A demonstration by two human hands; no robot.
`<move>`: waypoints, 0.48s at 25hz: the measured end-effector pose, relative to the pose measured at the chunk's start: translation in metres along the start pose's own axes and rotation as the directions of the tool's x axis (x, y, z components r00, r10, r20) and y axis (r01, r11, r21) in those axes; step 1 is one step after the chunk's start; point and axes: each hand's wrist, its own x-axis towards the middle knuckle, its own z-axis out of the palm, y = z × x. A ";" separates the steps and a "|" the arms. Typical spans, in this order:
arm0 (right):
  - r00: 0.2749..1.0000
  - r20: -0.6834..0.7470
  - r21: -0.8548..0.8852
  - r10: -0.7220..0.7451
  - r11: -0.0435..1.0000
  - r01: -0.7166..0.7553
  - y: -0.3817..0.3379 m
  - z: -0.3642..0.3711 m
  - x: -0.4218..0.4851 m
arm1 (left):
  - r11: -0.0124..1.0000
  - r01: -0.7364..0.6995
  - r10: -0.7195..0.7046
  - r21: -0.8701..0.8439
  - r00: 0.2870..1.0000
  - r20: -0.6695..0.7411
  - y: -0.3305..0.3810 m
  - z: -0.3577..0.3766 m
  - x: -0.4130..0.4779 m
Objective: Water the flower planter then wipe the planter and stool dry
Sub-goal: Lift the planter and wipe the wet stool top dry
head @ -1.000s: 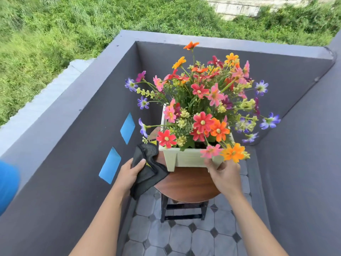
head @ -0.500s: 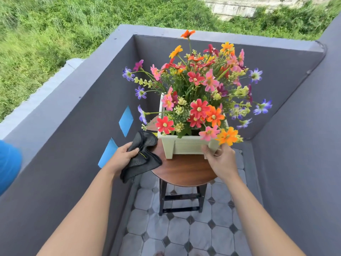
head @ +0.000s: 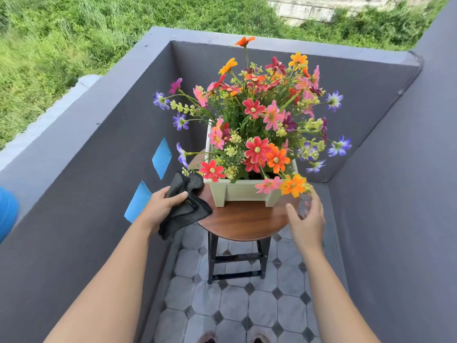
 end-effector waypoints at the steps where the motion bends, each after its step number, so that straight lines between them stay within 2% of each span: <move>1: 0.997 -0.002 -0.015 0.077 0.997 -0.077 0.000 0.002 -0.003 | 1.000 -0.004 0.004 -0.006 1.000 -0.009 0.000 0.001 0.000; 3: 0.991 0.028 -0.040 0.131 0.991 -0.130 0.002 0.004 -0.005 | 1.000 -0.007 0.007 -0.004 1.000 -0.027 0.000 0.001 0.000; 8: 0.991 0.030 -0.074 0.129 0.989 -0.127 -0.006 0.000 -0.011 | 0.999 -0.011 0.015 0.033 0.991 -0.134 0.010 0.009 -0.007; 12: 0.947 0.098 -0.118 0.307 0.948 -0.296 -0.019 -0.006 -0.047 | 0.996 0.080 -0.061 0.050 0.952 -0.299 0.011 0.003 -0.034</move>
